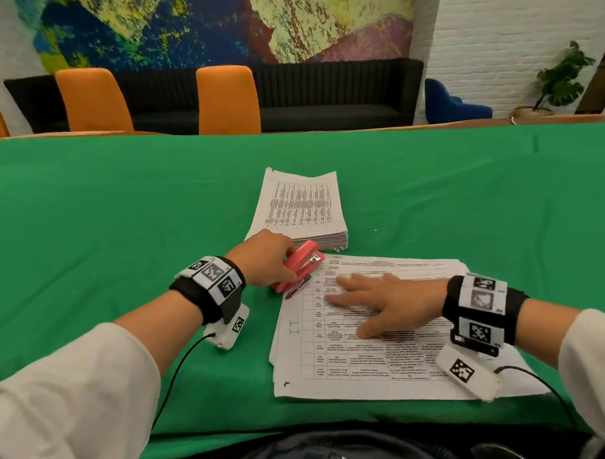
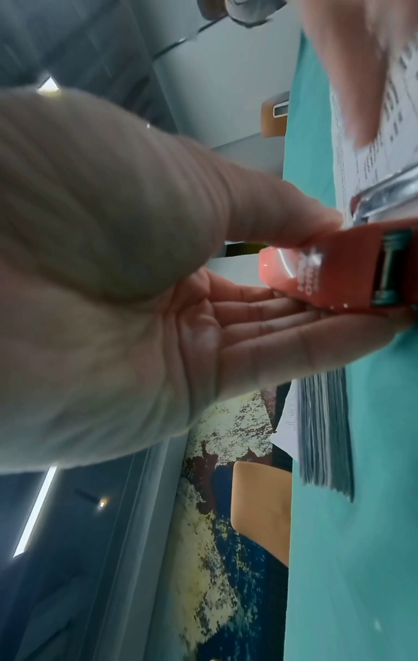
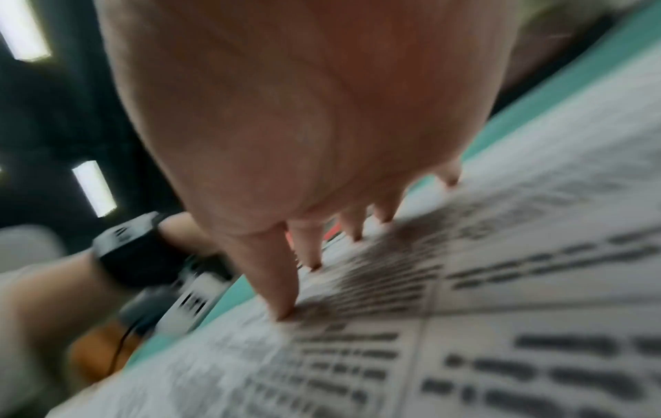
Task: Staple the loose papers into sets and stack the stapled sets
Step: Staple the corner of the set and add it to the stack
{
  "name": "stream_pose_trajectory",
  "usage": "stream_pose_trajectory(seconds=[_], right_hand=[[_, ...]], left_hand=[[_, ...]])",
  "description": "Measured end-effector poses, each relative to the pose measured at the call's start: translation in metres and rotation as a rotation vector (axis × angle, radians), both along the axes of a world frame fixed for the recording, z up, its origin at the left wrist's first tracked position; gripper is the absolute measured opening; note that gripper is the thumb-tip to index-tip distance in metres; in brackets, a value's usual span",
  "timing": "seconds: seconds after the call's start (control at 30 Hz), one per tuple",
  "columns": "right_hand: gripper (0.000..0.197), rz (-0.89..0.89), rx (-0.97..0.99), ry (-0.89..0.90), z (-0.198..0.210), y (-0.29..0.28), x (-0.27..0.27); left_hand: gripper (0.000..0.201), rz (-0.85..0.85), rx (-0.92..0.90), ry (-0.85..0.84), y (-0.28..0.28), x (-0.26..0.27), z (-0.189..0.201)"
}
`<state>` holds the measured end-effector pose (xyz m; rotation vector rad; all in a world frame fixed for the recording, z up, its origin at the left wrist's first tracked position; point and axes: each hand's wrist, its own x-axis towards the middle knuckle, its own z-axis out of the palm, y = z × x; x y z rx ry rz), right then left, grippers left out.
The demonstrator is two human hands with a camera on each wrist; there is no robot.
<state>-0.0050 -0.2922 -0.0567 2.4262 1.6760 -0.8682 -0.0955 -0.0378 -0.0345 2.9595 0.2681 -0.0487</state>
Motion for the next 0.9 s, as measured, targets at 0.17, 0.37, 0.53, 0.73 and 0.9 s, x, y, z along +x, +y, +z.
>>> stream_pose_trajectory(seconds=[0.17,0.37,0.53,0.73,0.9], right_hand=[[0.078,0.207,0.029,-0.086,-0.001,0.018,-0.026],[0.086,0.182,0.012,-0.056,0.009,0.021,-0.021],[0.087,0.149,0.048,-0.052,0.006,0.018,-0.020],[0.098,0.013,0.131,-0.105,0.007,0.013,-0.021],[0.120,-0.192,0.049,-0.242,0.008,0.005,-0.019]], left_hand=[[0.032,0.019,0.018,0.012,-0.002,0.004,0.002],[0.036,-0.065,0.014,-0.027,-0.018,0.018,0.006],[0.038,-0.158,0.058,-0.022,-0.030,0.029,0.004],[0.037,-0.263,0.065,0.047,-0.024,0.026,0.008],[0.037,-0.338,0.134,0.094,-0.035,0.027,0.009]])
